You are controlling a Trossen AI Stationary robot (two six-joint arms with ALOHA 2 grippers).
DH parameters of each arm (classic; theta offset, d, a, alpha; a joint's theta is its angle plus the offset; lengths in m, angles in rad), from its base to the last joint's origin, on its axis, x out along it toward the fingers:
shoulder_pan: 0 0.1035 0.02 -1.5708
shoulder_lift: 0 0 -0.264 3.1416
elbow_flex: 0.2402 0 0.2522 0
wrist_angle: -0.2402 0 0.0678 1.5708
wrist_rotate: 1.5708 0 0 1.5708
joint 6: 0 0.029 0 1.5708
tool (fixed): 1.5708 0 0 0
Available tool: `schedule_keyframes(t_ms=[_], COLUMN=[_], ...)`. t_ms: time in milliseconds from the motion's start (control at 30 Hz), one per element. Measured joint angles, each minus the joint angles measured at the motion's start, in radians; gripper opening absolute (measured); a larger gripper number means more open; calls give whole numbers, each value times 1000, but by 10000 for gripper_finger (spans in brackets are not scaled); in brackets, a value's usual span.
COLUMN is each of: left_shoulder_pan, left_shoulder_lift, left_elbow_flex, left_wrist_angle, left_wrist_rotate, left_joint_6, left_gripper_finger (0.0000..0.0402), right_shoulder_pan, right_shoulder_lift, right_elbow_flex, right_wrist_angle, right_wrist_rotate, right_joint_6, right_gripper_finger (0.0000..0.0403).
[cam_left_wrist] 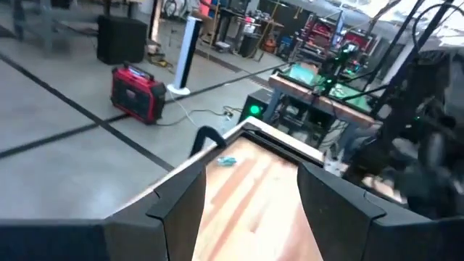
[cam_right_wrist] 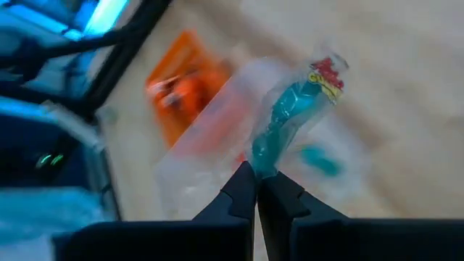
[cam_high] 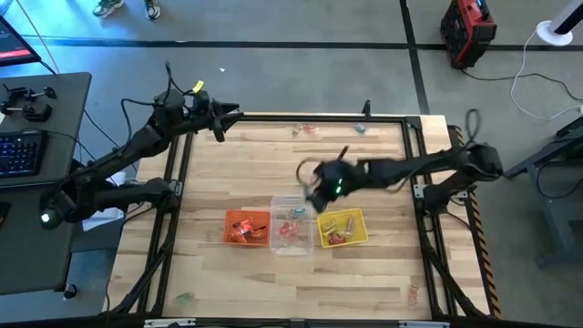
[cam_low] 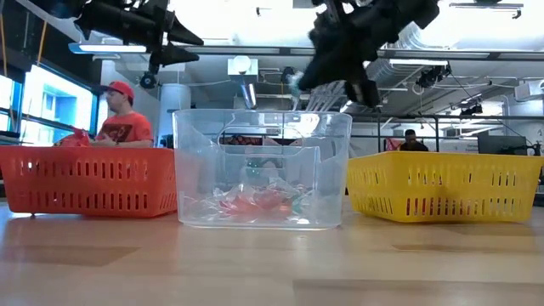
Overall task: Sort candy by brand, put in halloween buckets
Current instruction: Put the blue gummy into the transparent bin, then put the orange gummy into the transparent bin
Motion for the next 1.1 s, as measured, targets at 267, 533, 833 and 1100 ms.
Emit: schedule_keyframes(t_ms=[267,533,833,1100], left_shoulder_pan=[-127,-358,-569,-628], left_shoulder_lift=[0,0,0,0], left_elbow_flex=[0,0,0,0], left_wrist_angle=[46,146,145,144], left_wrist_rotate=[0,-55,-329,-419], left_joint_6=[-166,-350,-445,-403], left_gripper_finger=[209,209,209,209], right_shoulder_pan=[123,128,128,159], right_shoulder_lift=[164,194,184,52], right_elbow_flex=[0,0,0,2], right_wrist_angle=[285,207,196,13], right_wrist_rotate=[-9,-23,-56,-167], right_joint_6=[3,-138,-285,-177], right_gripper_finger=[0,56,235,264])
